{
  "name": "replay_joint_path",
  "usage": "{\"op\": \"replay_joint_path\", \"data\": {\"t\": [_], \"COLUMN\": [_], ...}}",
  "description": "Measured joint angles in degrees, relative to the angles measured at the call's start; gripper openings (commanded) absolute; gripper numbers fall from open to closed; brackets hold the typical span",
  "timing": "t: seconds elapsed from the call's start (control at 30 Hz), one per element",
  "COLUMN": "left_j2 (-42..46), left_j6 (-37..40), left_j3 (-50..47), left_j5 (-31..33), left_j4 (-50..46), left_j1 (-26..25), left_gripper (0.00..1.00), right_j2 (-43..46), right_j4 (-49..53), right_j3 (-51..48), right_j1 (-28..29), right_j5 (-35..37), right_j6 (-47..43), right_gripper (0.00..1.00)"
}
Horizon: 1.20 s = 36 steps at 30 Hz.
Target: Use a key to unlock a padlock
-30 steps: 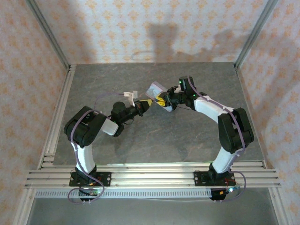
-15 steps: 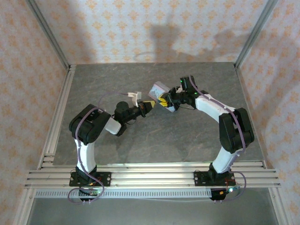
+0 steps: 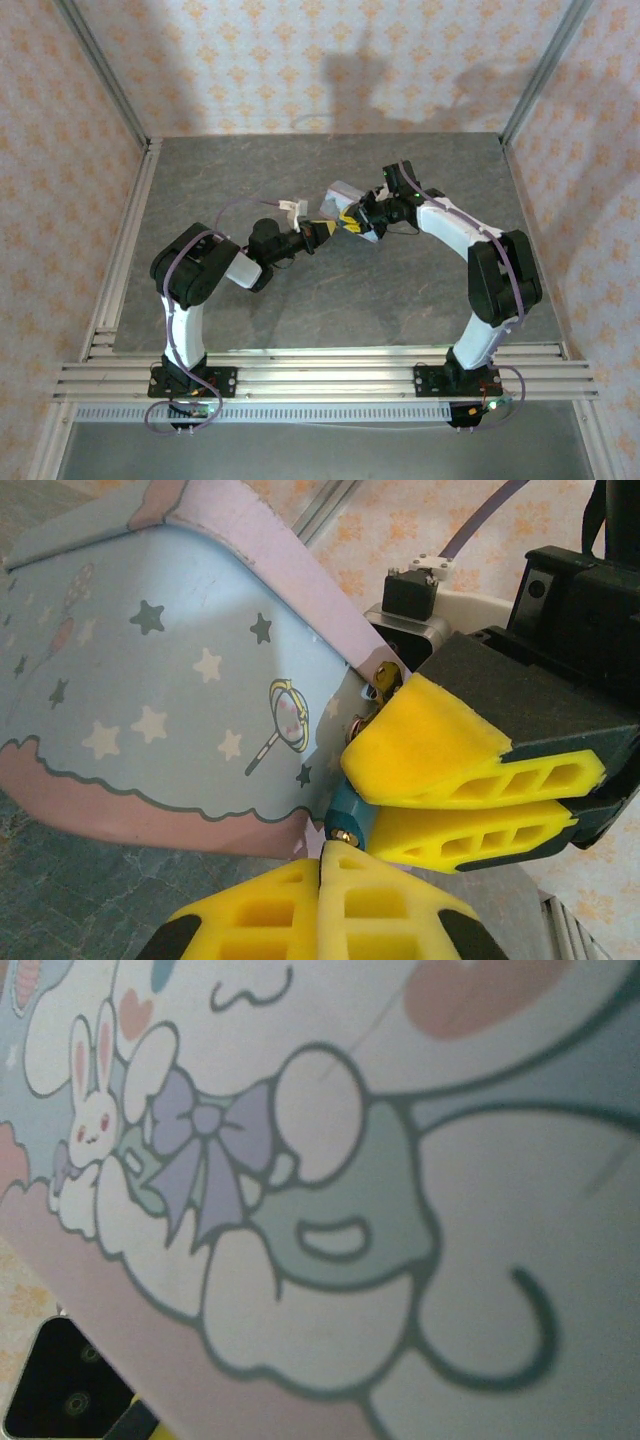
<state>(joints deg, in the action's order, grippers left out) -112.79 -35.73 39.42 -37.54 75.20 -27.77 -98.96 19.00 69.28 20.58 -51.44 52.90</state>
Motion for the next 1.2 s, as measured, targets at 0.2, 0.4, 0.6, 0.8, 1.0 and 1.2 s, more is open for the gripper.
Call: {"op": "replay_joint_path", "data": {"t": [0.2, 0.4, 0.6, 0.8, 1.0, 1.2], "left_j2": [0.1, 1.0, 4.5, 12.6, 18.1, 16.7], "left_j6": [-0.3, -0.1, 1.1, 3.1, 6.8, 8.0], "left_j3": [-1.4, -5.7, -10.8, -13.5, -13.9, -12.2], "left_j5": [-0.5, -0.8, -0.3, 0.5, 0.5, 0.0], "left_j4": [0.2, -0.3, -3.1, -7.9, -13.6, -15.6], "left_j1": [-0.3, -1.1, -1.1, -1.1, -1.2, -1.7], "left_gripper": [0.11, 0.35, 0.44, 0.46, 0.47, 0.33], "right_j2": [0.0, 0.0, 0.4, 0.9, 0.9, 0.9], "right_j4": [1.0, 2.4, 3.8, 4.2, 4.4, 5.0], "right_j3": [-0.2, -1.6, -2.1, -3.4, -3.5, -3.5], "right_j1": [0.4, 2.6, 3.1, 3.1, 3.1, 3.1], "right_j5": [0.3, 0.5, 0.7, 0.8, 0.6, 0.3], "right_j6": [-3.0, -7.6, -11.7, -14.5, -15.6, -16.6], "right_gripper": [0.00, 0.00, 0.00, 0.00, 0.00, 0.00]}}
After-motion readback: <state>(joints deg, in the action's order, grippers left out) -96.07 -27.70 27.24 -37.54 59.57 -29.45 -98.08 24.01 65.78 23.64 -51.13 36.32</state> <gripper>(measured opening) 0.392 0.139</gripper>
